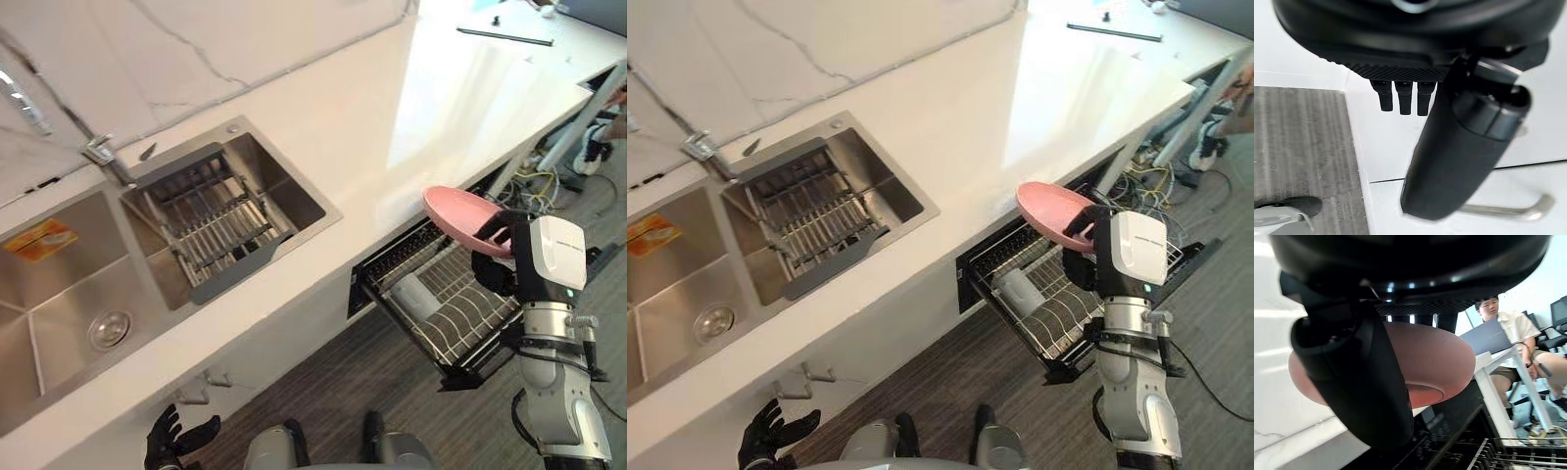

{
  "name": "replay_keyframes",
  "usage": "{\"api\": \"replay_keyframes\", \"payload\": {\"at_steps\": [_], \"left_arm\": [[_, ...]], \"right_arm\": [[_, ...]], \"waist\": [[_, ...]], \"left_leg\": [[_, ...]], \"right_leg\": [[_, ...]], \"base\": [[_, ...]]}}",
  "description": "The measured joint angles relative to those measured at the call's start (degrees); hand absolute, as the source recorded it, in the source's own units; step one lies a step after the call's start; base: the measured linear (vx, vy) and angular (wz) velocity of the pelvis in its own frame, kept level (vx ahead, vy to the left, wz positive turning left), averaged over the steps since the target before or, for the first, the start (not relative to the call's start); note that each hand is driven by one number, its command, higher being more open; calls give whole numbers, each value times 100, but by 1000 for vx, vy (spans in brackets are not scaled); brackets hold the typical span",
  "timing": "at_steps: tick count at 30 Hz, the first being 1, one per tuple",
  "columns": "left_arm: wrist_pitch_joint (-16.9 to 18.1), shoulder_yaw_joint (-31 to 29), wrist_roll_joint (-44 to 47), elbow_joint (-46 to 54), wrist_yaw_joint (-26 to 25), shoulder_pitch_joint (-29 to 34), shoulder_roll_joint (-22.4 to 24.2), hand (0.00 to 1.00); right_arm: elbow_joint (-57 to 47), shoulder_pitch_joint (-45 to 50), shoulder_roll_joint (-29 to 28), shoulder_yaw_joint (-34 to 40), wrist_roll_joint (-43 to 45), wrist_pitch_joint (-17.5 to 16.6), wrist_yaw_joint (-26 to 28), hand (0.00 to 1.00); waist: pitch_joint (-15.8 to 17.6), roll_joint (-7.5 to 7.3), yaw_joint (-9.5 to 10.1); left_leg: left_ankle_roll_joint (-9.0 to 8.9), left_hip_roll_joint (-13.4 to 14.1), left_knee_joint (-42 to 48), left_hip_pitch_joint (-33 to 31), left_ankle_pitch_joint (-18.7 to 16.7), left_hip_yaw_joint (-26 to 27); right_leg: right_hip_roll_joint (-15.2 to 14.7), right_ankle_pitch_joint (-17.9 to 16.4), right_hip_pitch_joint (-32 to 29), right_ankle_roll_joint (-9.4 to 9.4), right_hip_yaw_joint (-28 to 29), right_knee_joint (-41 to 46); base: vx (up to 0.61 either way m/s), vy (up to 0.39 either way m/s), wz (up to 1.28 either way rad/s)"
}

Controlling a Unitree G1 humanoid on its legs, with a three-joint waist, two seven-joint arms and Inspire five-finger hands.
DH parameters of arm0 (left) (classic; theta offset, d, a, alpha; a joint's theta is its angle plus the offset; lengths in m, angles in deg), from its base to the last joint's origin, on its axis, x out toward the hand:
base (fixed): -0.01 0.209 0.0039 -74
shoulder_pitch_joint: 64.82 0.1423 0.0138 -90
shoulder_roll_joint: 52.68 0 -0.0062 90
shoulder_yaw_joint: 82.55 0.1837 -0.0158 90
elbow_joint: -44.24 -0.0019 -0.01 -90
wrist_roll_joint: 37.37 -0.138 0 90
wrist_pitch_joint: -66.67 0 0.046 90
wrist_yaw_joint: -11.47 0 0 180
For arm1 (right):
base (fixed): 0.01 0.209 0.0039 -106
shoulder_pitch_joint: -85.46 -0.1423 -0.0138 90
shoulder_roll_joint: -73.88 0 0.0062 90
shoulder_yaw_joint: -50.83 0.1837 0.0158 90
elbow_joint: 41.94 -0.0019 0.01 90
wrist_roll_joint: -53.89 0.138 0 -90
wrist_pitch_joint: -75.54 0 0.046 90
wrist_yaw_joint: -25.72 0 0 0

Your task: Walk over to the sink, pick up the cup, carry it to the dishwasher, place the cup inside the dishwasher, then close the dishwasher door

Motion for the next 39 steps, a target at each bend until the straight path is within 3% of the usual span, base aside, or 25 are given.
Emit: {"api": "replay_keyframes", "payload": {"at_steps": [10,17,26,39], "left_arm": [[-4,125,-11,-203,81,32,76,90],[41,244,-5,-202,120,-141,47,90],[148,241,9,51,109,-565,-175,90],[265,432,180,299,94,-902,-180,90]], "right_arm": [[100,419,-434,449,193,53,-131,30],[1104,-81,-383,504,847,112,-227,30],[2086,-972,-22,672,1714,276,-415,30],[3324,-2259,284,594,2311,516,-442,30]], "waist": [[-41,-28,-118],[19,-32,-123],[733,-15,-40],[1237,74,119]], "left_leg": [[65,-253,-443,298,129,-21],[189,-381,-428,-135,208,12],[298,-401,-160,-670,243,-9],[423,-567,-226,-1005,401,-84]], "right_leg": [[-161,233,384,136,4,-584],[-281,449,-82,193,98,-608],[-354,487,-663,215,95,-251],[-510,367,-1184,246,57,188]], "base": [[40,33,2],[-91,54,-5],[-85,17,0],[-26,10,5]]}}
